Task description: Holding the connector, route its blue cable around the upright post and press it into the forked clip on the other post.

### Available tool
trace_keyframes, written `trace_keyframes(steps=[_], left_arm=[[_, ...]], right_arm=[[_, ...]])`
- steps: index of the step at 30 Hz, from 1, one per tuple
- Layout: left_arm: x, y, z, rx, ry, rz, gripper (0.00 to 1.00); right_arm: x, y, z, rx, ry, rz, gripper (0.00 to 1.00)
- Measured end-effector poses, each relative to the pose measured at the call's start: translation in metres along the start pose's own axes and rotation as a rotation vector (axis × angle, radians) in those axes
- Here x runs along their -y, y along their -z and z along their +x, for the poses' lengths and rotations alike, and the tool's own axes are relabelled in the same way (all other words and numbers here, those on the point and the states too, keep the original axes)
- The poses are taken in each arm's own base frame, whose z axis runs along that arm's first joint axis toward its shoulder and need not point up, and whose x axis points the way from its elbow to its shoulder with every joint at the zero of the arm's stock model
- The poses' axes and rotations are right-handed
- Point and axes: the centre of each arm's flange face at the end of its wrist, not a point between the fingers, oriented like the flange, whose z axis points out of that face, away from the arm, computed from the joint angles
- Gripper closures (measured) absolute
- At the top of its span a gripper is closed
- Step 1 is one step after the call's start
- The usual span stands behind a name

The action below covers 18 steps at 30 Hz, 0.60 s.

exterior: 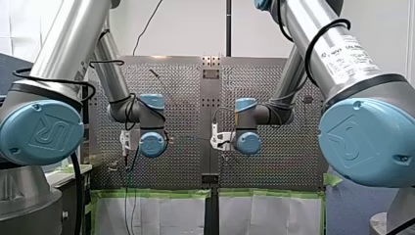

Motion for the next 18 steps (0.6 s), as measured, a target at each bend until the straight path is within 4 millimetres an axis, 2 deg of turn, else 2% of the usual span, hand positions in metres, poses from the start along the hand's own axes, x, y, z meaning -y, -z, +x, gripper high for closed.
trace_keyframes(steps=[7, 11, 18], left_arm=[[0.006, -0.011, -0.028, 0.029, 0.043, -0.03, 1.0], [0.005, -0.015, -0.041, 0.038, 0.072, -0.051, 1.0], [0.007, -0.027, -0.072, 0.068, 0.113, -0.077, 1.0]], right_arm=[[0.007, -0.014, 0.043, -0.05, 0.002, 0.051, 1.0], [0.013, -0.022, 0.075, -0.086, 0.0, 0.077, 1.0], [0.019, -0.027, 0.122, -0.133, -0.007, 0.105, 1.0]])
